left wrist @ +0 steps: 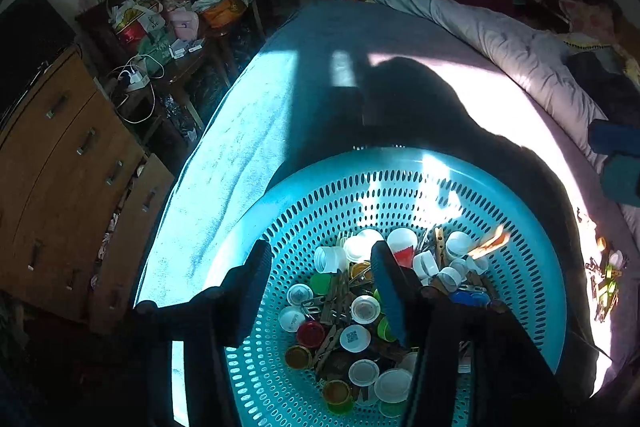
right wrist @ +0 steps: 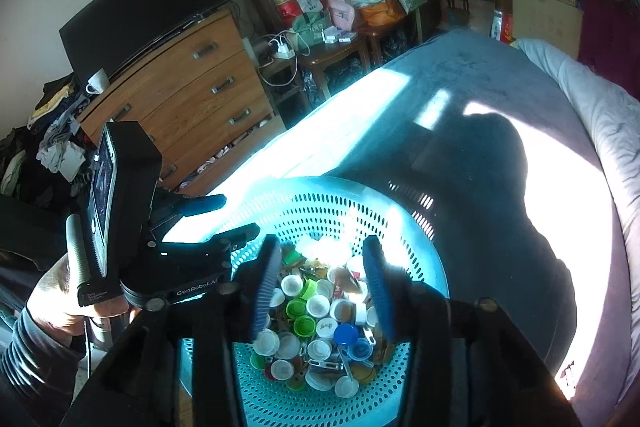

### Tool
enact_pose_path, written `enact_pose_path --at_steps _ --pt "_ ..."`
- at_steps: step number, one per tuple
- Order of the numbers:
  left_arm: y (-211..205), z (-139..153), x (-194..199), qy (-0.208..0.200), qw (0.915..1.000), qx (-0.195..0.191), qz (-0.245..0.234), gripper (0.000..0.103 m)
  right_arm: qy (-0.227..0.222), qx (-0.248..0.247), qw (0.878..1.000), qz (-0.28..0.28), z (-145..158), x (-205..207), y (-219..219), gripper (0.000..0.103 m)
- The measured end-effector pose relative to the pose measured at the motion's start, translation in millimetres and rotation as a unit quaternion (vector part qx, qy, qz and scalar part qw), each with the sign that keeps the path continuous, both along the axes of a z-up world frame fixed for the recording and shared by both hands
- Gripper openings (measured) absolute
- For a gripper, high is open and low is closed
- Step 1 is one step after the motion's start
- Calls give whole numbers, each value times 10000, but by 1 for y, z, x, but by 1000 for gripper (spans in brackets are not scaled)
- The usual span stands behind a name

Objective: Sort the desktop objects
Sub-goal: 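Open both tools to drop the clothespins into the basket, then move the left tool back to the bed and grasp a wooden clothespin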

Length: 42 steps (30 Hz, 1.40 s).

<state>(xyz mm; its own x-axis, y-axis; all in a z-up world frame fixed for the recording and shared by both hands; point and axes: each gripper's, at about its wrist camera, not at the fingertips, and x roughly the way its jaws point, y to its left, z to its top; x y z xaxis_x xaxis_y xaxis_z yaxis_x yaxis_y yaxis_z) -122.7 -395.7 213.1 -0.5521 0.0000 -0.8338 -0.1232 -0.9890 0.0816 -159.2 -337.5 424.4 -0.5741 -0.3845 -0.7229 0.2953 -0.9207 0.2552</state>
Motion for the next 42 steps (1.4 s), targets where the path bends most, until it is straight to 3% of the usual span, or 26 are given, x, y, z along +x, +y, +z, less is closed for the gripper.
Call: enact_pose_path --at_steps 7,10,11,12,15,18,20,25,28,31,33,36,38,41,42 --pt "13 27 21 310 9994 150 -29 53 362 -318 9988 -125 17 30 21 52" --pt "51 33 52 539 9971 111 -526 53 902 -388 9936 -559 14 79 56 70" --pt "69 32 63 604 9950 133 -782 53 1047 -343 9908 -782 5 101 70 84" --pt "90 31 76 653 9925 170 -1018 53 1154 -226 9880 -998 -6 125 85 90" --pt "149 18 109 625 9833 538 -1624 54 978 165 9808 -1678 -58 191 134 90" --pt "210 -9 128 384 9722 1062 -2050 55 400 284 9710 -2340 -114 257 189 89" --pt "252 -38 131 166 9682 1098 -2243 57 -49 220 9624 -2708 -148 297 224 88" --pt "326 -117 100 -557 9692 1135 -2115 57 -534 -120 9350 -3504 -196 384 293 87" --pt "366 -148 73 -1112 9674 1169 -1952 57 -601 -229 9270 -3696 -210 413 316 87" --pt "409 -160 40 -1678 9595 1396 -1783 57 -685 -399 9194 -3853 -224 430 332 87" --pt "440 -155 23 -1609 9600 1364 -1839 57 -711 -555 9145 -3943 -236 434 344 87" --pt "488 -159 4 -1901 9460 1512 -2149 57 -736 -753 9095 -4022 -245 432 356 87" --pt "515 -169 -4 -1948 9447 1344 -2271 57 -740 -860 9077 -4039 -251 431 363 87" --pt "538 -193 -9 -1882 9530 630 -2288 57 -687 -915 9096 -3995 -252 431 369 86" --pt "540 -194 -6 -1673 9567 444 -2341 57 -665 -908 9103 -3983 -252 431 371 86"
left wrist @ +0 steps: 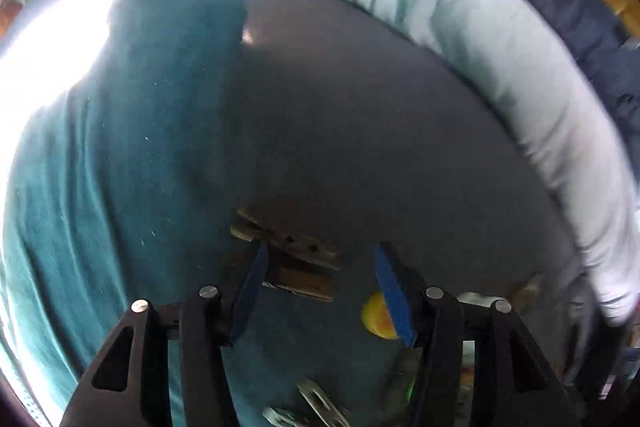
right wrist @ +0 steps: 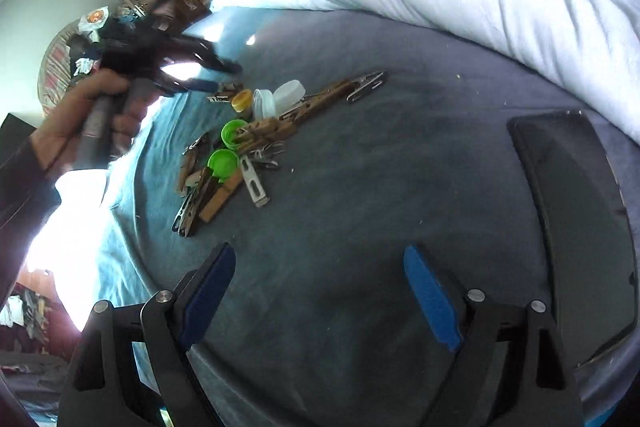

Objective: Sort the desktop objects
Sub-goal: 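Move the left tool back to the bed and grasp a wooden clothespin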

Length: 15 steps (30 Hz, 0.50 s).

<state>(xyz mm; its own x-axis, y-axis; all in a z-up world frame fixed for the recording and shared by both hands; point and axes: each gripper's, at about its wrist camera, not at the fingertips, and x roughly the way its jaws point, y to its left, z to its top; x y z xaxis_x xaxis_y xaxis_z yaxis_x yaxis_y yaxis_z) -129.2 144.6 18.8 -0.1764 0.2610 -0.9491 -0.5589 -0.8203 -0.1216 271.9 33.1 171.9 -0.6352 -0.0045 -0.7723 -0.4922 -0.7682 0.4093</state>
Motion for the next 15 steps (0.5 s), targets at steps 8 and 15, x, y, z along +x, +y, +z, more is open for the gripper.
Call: enact_pose_path --at_steps 8,15 --pt "-79 5 30 538 9961 -700 71 68 154 -30 9998 -101 -6 1 9 87" --pt "-130 18 38 562 9942 -449 796 68 302 68 9994 -146 -7 -2 5 90"
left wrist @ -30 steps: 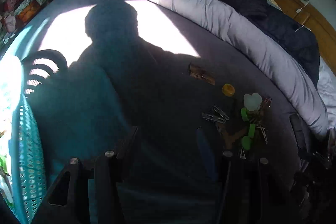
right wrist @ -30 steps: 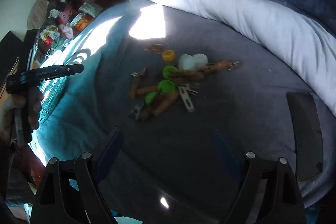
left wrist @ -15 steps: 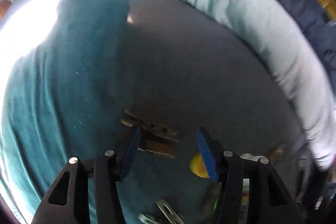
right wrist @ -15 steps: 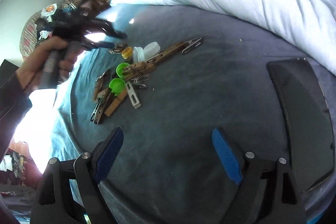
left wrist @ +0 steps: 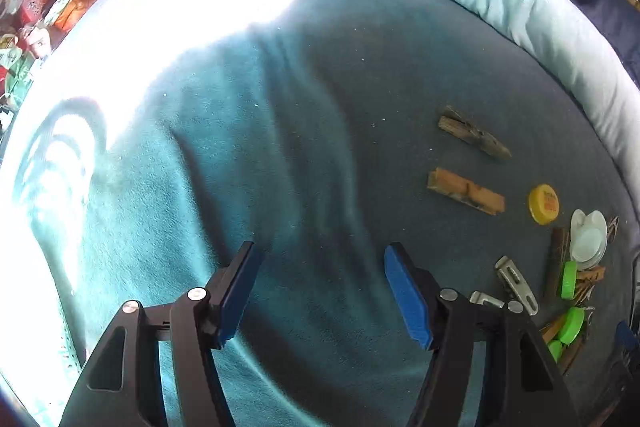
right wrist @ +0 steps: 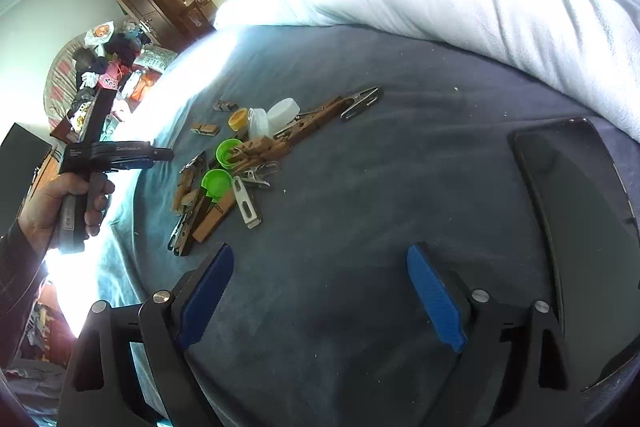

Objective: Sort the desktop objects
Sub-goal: 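Move the left tool back to the bed and grasp a wooden clothespin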

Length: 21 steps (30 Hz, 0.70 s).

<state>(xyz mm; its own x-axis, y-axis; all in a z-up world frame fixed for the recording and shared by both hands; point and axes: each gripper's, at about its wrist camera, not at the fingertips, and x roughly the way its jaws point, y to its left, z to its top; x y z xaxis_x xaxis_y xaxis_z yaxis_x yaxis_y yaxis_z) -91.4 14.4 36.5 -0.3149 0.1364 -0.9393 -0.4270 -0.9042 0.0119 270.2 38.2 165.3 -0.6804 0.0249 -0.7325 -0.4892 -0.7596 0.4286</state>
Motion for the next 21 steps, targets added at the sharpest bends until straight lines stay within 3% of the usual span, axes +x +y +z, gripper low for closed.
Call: enact_pose_path --at_steps 1,3,4,6,7,11,14,15,18,20,21 --pt "3 3 5 32 9998 145 -157 68 -12 39 10000 9 0 -1 -1 90" --pt "28 19 24 676 9934 53 -923 68 -21 67 10000 26 1 -1 -2 90" --pt "46 23 38 1100 9786 -251 -1721 68 -15 45 10000 15 1 0 -1 89" --pt "70 22 61 1751 9303 -956 -3079 68 42 -33 10000 -34 2 5 1 89" --pt "76 19 61 1787 9136 -1135 -3471 68 59 -40 10000 -54 1 7 3 89" --pt "90 19 41 1352 8862 -1237 -4255 63 91 18 10000 22 -2 10 3 89" --pt "97 12 37 989 8567 -1435 -4854 63 68 87 9999 53 -3 8 2 89" --pt "97 12 37 839 8512 -1374 -4995 62 88 62 9999 39 -3 8 3 89" --pt "96 4 40 407 8416 -1327 -5219 43 176 -25 9998 19 -4 11 6 89" --pt "91 9 39 295 8450 -1168 -5210 38 177 -29 9998 38 -3 11 6 88" --pt "89 11 36 189 8541 -1076 -5085 38 196 -40 9998 35 -2 12 7 88"
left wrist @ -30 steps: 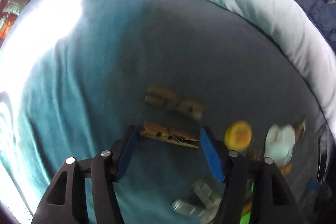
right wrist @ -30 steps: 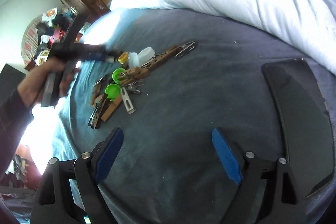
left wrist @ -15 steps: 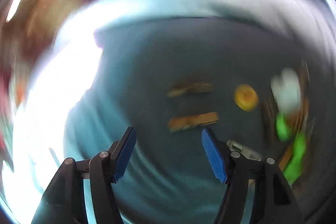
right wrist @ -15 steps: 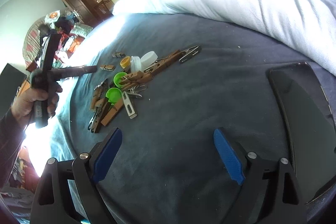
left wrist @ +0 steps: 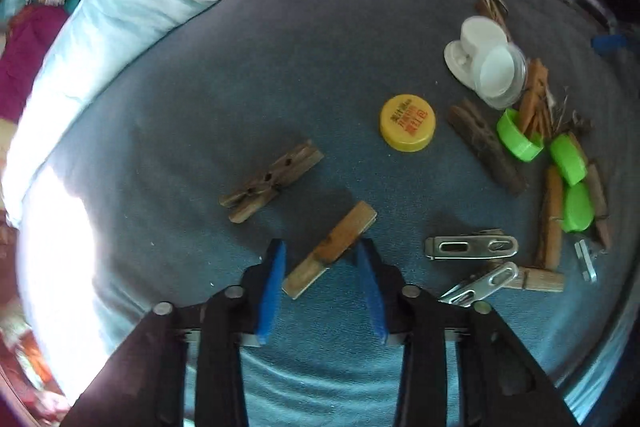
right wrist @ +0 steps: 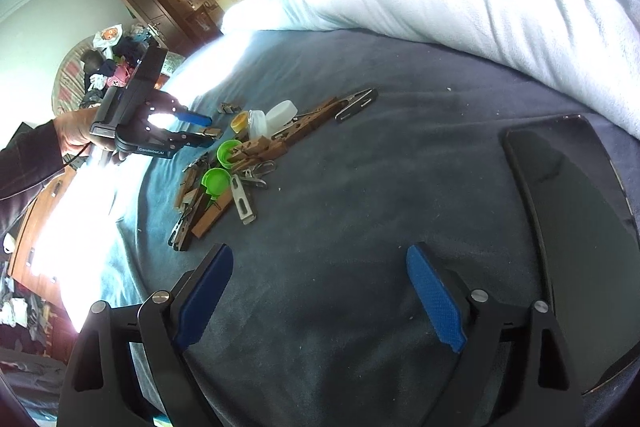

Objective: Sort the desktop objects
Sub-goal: 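Move the left tool back to the bed and grasp a wooden clothespin, then grasp another wooden clothespin with the right tool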

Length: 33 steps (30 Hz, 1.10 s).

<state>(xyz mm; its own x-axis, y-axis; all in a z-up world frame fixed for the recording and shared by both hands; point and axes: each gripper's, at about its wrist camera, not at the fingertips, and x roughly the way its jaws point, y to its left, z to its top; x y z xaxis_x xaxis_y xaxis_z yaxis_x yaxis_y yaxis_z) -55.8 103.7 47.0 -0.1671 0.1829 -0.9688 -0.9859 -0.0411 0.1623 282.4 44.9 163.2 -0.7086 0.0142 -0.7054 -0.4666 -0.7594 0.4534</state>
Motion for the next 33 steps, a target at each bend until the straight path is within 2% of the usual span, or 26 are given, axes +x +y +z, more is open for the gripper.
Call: enact_pose_path --at_steps 3,4,6,7,8,11,13,17,19,20,24,27,29,31,33 --pt "-7 3 -1 -112 9993 149 314 36 0 -18 10000 44 -3 0 1 87" --pt "-9 5 1 -76 9991 170 386 30 -24 27 10000 35 -3 -1 1 86" --pt "-13 9 5 -57 9975 179 680 21 -26 100 9999 10 0 -1 1 74" --pt "-16 13 7 -42 9954 263 918 14 7 95 10000 21 2 -1 2 69" --pt "-22 17 7 -83 9913 395 1255 12 38 85 10000 31 3 -1 2 60" --pt "-50 25 18 -103 9736 767 2149 12 109 153 9997 138 12 -7 5 57" --pt "-76 29 27 -218 9552 1082 2748 12 117 369 9988 312 22 -18 7 57" --pt "-124 35 41 -46 9185 1231 3757 12 223 755 9941 747 49 -59 16 57" --pt "-138 37 46 -103 9053 1327 4034 12 250 883 9898 1093 59 -95 19 63" --pt "-141 37 48 -94 9021 1366 4093 12 254 1026 9868 1230 63 -114 19 63" --pt "-150 40 59 0 8984 1380 4168 12 66 1319 9716 1961 57 -201 16 63" --pt "-150 39 53 -137 8918 1462 4280 12 -303 1487 9569 2475 42 -263 10 62" --pt "-154 40 53 -117 8921 1465 4272 12 -592 1483 9474 2774 29 -298 6 62" --pt "-154 43 56 -33 8944 1414 4242 12 -809 1619 9404 2878 20 -321 1 62" --pt "-155 46 58 -16 8933 1389 4274 12 -996 1624 9356 2972 12 -339 -1 62"
